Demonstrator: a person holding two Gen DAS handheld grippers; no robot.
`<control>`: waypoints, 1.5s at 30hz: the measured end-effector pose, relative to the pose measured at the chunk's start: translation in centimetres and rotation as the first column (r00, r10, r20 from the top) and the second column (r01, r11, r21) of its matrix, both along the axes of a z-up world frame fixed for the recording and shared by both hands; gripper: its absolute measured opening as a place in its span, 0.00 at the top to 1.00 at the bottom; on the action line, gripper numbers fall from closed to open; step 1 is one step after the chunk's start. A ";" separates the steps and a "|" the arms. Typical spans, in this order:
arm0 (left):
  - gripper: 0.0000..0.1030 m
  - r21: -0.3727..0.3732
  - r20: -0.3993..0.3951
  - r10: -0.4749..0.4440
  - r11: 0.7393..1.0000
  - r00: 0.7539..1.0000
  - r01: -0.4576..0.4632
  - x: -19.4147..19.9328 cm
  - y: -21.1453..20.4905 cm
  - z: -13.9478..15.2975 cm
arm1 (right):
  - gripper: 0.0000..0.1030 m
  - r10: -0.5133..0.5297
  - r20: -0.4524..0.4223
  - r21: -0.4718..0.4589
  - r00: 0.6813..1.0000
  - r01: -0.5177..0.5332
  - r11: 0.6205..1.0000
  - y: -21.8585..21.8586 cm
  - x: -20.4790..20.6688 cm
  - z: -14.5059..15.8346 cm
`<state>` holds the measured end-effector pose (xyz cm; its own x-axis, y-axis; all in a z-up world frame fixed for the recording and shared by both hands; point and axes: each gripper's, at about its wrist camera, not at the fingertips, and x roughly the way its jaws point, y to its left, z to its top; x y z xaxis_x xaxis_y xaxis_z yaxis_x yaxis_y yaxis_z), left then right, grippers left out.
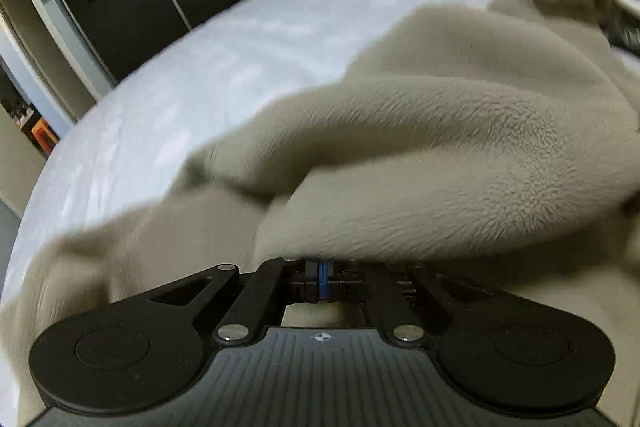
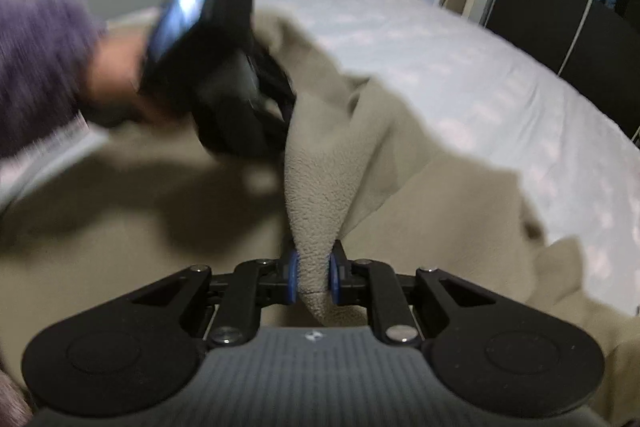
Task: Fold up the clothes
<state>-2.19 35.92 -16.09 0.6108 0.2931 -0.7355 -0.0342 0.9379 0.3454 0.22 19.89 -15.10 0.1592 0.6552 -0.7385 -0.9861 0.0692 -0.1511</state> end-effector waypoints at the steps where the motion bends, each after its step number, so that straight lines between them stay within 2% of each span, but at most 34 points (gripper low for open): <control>1: 0.98 -0.005 -0.014 0.026 1.000 1.000 -0.027 -0.8 0.1 0.2 | 0.78 0.002 0.014 -0.024 1.000 -0.002 1.000 0.0 -0.4 -1.0; 3: 0.97 -0.051 -0.016 0.090 0.995 0.996 -0.091 -2.0 1.0 0.8 | 0.74 0.004 0.034 -0.062 0.999 -0.002 0.998 -0.2 -0.9 -2.5; 5: 0.92 -0.128 0.003 0.159 0.979 0.987 -0.157 -2.6 1.8 1.9 | 0.64 -0.008 0.023 -0.057 1.000 0.009 0.998 -0.6 -0.7 -2.2; 7: 0.79 -0.221 0.029 0.228 0.951 0.973 -0.216 -2.8 2.8 3.1 | 0.58 -0.044 -0.012 -0.027 0.999 0.044 0.999 -1.2 0.1 -1.1; 9: 0.71 -0.314 0.044 0.285 0.914 0.957 -0.258 -2.9 3.8 4.0 | 0.54 -0.098 -0.056 0.017 0.994 0.099 0.995 -2.3 1.4 0.3; 10: 0.68 -0.360 0.049 0.308 0.893 0.950 -0.271 -2.7 4.2 4.5 | 0.52 -0.124 -0.079 0.038 0.989 0.128 0.991 -2.8 2.0 1.1; 12: 0.59 -0.475 0.041 0.349 0.831 0.936 -0.289 -1.6 5.4 5.4 | 0.51 -0.188 -0.127 0.073 0.974 0.199 0.977 -3.8 3.6 2.4; 15: 0.57 -0.618 -0.001 0.414 0.715 0.910 -0.325 0.5 7.5 5.4 | 0.50 -0.333 -0.203 0.090 0.921 0.356 0.930 -5.3 7.2 3.4; 17: 0.57 -0.670 -0.030 0.457 0.651 0.889 -0.357 0.6 8.4 5.2 | 0.49 -0.433 -0.285 0.073 0.855 0.470 0.880 -6.4 10.0 3.3; 19: 0.56 -0.712 -0.071 0.496 0.583 0.865 -0.392 0.9 9.6 4.4 | 0.41 -0.492 -0.387 0.050 0.780 0.550 0.833 -7.2 12.4 2.8; 21: 0.56 -0.755 -0.124 0.522 0.503 0.844 -0.422 1.2 10.7 3.6 | 0.37 -0.540 -0.482 0.016 0.690 0.624 0.781 -8.0 14.7 2.2; 23: 0.56 -0.795 -0.178 0.547 0.410 0.818 -0.447 1.5 11.6 2.4 | 0.36 -0.572 -0.570 -0.027 0.590 0.682 0.730 -8.6 17.0 1.5; 25: 0.56 -0.835 -0.226 0.560 0.311 0.797 -0.455 1.9 12.3 0.8 | 0.36 -0.577 -0.645 -0.068 0.501 0.714 0.697 -8.9 18.7 0.1; 27: 0.56 -0.867 -0.259 0.561 0.225 0.786 -0.446 2.1 12.6 -0.5 | 0.36 -0.572 -0.705 -0.108 0.419 0.733 0.671 -8.8 20.4 -1.2; 29: 0.56 -0.886 -0.275 0.571 0.161 0.774 -0.434 2.1 12.9 -1.7 | 0.36 -0.565 -0.756 -0.155 0.331 0.748 0.645 -8.9 21.7 -2.6; 33: 0.56 -0.908 -0.320 0.615 0.019 0.720 -0.419 2.3 14.3 -4.0 | 0.36 -0.540 -0.826 -0.222 0.160 0.789 0.573 -9.2 23.8 -5.2; 34: 0.56 -0.909 -0.327 0.621 -0.001 0.713 -0.416 2.5 14.4 -4.4 | 0.36 -0.526 -0.841 -0.235 0.123 0.793 0.562 -9.2 24.2 -5.8; 35: 0.56 -0.910 -0.332 0.625 -0.016 0.707 -0.414 2.6 14.6 -4.8 | 0.36 -0.516 -0.850 -0.243 0.103 0.793 0.559 -8.8 24.4 -6.2; 37: 0.58 -0.912 -0.325 0.630 -0.010 0.705 -0.411 3.1 14.5 -5.1 | 0.43 -0.503 -0.861 -0.255 0.079 0.788 0.560 -7.9 24.8 -7.0; 38: 0.62 -0.913 -0.304 0.636 0.017 0.709 -0.407 3.4 14.6 -4.8 | 0.45 -0.501 -0.862 -0.252 0.081 0.788 0.561 -7.5 24.8 -7.1; 39: 0.74 -0.914 -0.279 0.642 0.050 0.714 -0.402 3.5 14.6 -4.4 | 0.50 -0.500 -0.861 -0.244 0.090 0.791 0.562 -7.2 24.8 -7.1; 40: 0.93 -0.914 -0.254 0.647 0.083 0.719 -0.397 3.7 14.6 -4.0 | 0.67 -0.500 -0.860 -0.235 0.100 0.793 0.562 -6.8 24.8 -7.0; 42: 0.95 -0.931 -0.150 0.659 0.158 0.737 -0.330 3.6 15.1 -2.3 | 0.81 -0.481 -0.868 -0.202 0.123 0.798 0.569 -6.4 24.6 -6.7; 44: 0.95 -0.938 -0.038 0.662 0.234 0.749 -0.255 3.4 15.6 -0.5 | 0.84 -0.377 -0.908 -0.083 0.182 0.804 0.589 -7.1 24.0 -5.3; 45: 0.95 -0.934 -0.020 0.656 0.258 0.755 -0.249 3.4 15.7 -0.4 | 0.85 -0.326 -0.919 -0.016 0.223 0.803 0.596 -7.5 23.7 -4.6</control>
